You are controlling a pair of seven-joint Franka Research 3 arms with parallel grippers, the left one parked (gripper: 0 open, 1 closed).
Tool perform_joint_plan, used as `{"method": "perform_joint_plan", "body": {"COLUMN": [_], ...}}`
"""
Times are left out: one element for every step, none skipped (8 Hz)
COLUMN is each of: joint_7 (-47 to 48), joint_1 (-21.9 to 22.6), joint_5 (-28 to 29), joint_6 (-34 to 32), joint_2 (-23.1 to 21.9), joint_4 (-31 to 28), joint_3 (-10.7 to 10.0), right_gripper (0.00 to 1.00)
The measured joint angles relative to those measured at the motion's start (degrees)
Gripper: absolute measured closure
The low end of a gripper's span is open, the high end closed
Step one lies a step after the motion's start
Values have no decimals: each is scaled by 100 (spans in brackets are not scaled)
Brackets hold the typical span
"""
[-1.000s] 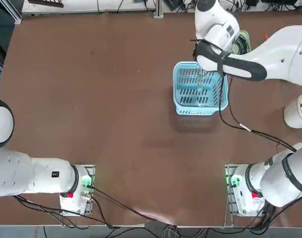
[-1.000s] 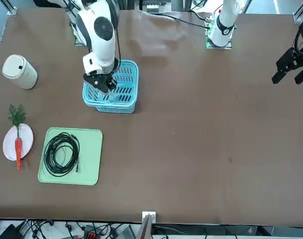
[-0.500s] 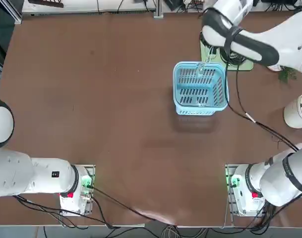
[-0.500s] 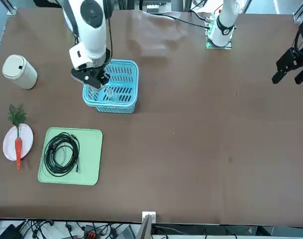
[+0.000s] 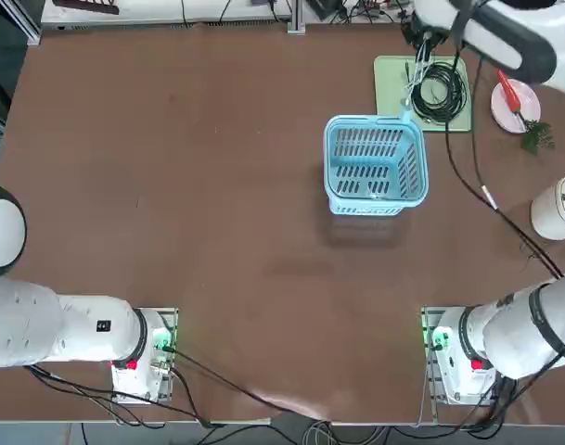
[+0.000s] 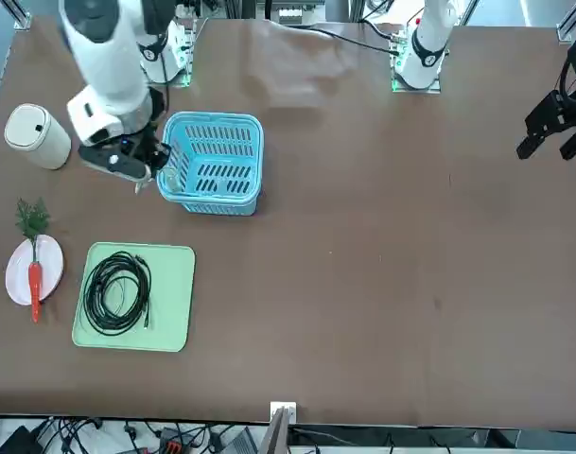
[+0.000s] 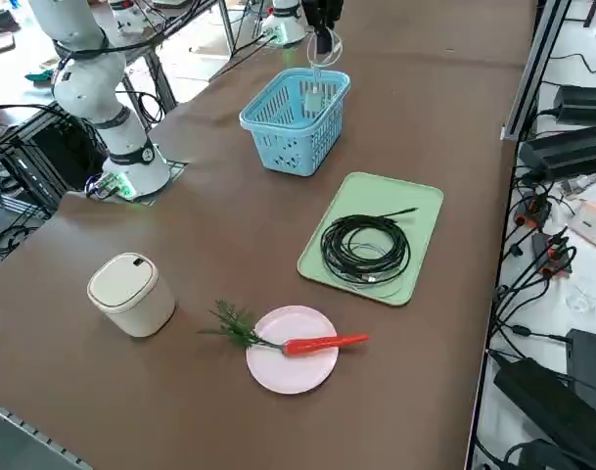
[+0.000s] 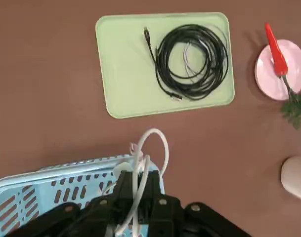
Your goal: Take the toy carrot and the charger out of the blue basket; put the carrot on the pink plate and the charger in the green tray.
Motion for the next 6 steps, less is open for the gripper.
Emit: {"method": "perform_joint_plan", "body": {"joint_7": [-453,-799,-1039,-1162,-1222,-1254], "joint_1": [-262,-500,-681,-810,-910,-995], "joint_5": [148,259,325,349,355,359], "joint_6": [-4,-7,-8,-10,-7,83], "joint_2": [119,283,471,657,851,1084], "joint_4": [282,539,735,853,893,899], "joint_3": [-4,-7,-9,-8,-8,-6], "right_gripper": [98,98,98,97,97,97]}}
